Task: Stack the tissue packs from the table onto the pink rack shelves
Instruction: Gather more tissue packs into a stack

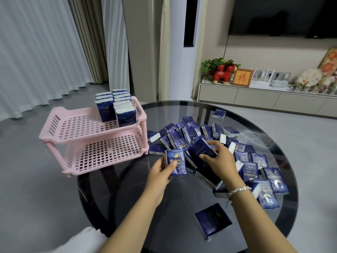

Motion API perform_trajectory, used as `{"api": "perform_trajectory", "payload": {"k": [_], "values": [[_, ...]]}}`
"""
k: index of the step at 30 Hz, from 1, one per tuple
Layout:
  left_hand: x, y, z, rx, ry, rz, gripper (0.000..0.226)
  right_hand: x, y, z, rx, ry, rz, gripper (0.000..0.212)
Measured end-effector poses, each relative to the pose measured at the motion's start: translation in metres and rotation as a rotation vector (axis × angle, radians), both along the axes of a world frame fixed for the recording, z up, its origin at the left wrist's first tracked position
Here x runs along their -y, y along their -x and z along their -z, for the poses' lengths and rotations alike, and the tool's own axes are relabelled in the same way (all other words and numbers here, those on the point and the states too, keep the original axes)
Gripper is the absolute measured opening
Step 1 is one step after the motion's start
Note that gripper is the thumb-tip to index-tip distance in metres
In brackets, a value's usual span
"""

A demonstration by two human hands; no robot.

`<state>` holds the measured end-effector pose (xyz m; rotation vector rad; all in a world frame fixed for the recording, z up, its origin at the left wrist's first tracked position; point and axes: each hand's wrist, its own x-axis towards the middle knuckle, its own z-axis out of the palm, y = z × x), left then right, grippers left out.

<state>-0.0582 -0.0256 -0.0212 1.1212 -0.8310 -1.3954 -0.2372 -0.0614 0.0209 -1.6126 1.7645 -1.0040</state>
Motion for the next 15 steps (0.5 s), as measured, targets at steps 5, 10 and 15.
{"api": "perform_trajectory", "payload": {"k": [5,10,15], "values": [[-0.005,-0.013,-0.003,-0.046,0.02,0.003,0.033,-0.007,-0.008,-0.004,0.255,0.059,0.016,0.038],[-0.011,-0.023,-0.009,-0.002,0.0,-0.014,0.048,-0.015,-0.011,-0.009,0.305,0.078,-0.172,0.019],[-0.018,-0.024,-0.013,0.023,-0.016,0.038,0.05,-0.014,-0.016,-0.013,0.119,0.047,-0.428,0.04]]}}
